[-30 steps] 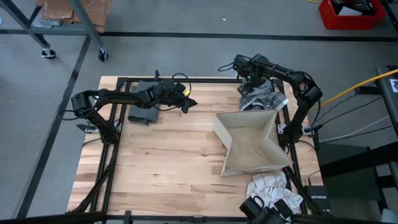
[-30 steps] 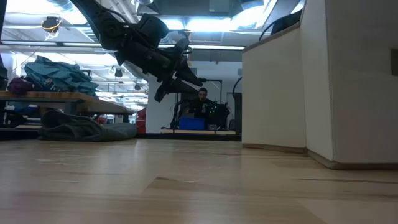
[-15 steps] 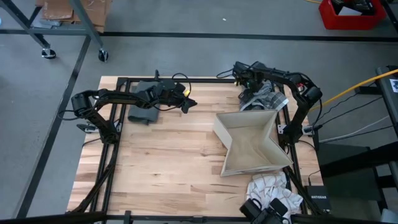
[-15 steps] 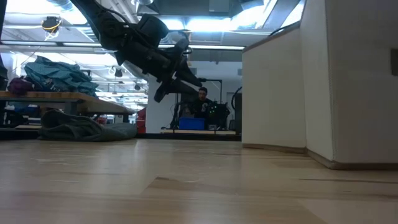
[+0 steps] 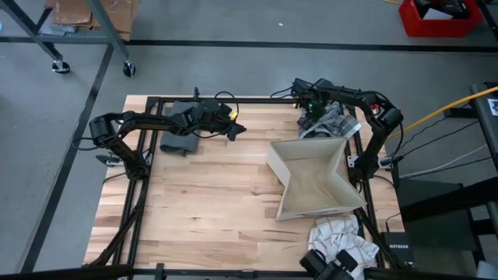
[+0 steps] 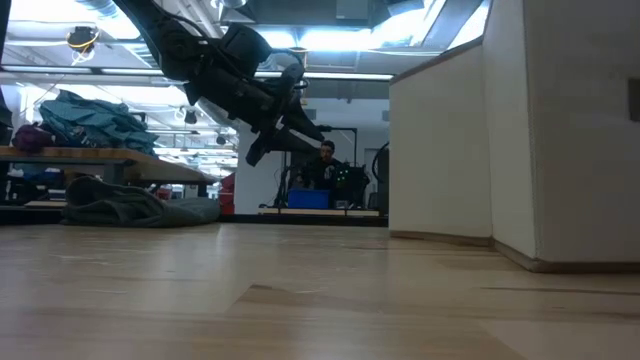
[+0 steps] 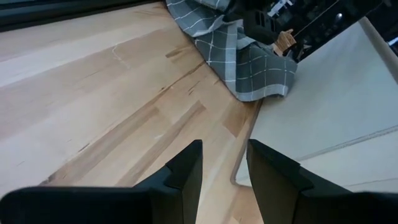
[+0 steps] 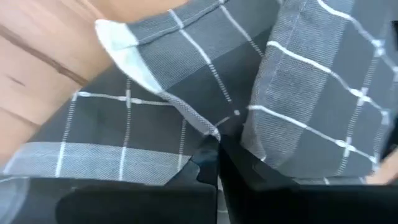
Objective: Fold towel
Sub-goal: Fold the gray patterned towel
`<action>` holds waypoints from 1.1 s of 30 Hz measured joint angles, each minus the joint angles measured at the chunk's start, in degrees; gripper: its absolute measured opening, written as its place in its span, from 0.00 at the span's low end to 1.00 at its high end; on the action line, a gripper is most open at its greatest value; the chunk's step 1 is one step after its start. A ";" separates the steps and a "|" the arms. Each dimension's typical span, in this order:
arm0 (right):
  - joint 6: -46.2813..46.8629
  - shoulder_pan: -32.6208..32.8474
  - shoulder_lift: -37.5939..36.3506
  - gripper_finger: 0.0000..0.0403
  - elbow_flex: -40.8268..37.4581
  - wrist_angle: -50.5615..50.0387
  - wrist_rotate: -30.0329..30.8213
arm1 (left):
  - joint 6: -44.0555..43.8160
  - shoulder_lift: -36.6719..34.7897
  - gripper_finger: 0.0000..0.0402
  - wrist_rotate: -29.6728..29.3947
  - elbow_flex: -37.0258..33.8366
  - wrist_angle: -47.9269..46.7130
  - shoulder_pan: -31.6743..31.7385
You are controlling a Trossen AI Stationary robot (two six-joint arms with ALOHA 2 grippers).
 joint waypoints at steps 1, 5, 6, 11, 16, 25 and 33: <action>0.44 0.00 0.00 0.04 0.00 0.18 -0.84 | -0.61 0.00 0.29 -0.09 0.00 0.00 0.00; 4.96 0.00 0.00 0.03 0.58 0.84 -4.38 | -3.81 0.00 0.29 -2.75 0.00 0.06 0.14; 5.86 0.00 0.00 0.02 1.19 0.92 -5.58 | -4.79 0.00 0.29 -3.24 0.00 0.21 0.35; 10.39 0.02 0.00 0.02 6.42 2.02 -9.33 | -6.25 -0.02 0.29 -4.02 0.00 0.71 2.50; 14.36 0.32 -0.02 0.01 14.69 4.12 -11.57 | -6.20 -0.02 0.29 -4.00 -0.02 4.11 5.20; 20.03 3.03 -0.07 0.01 32.14 5.73 -13.47 | -4.53 -0.02 0.29 -3.93 -0.02 24.85 9.81; 22.73 8.22 -0.07 0.00 44.39 5.46 -13.63 | 3.61 -0.07 0.29 -3.90 -0.02 40.34 12.36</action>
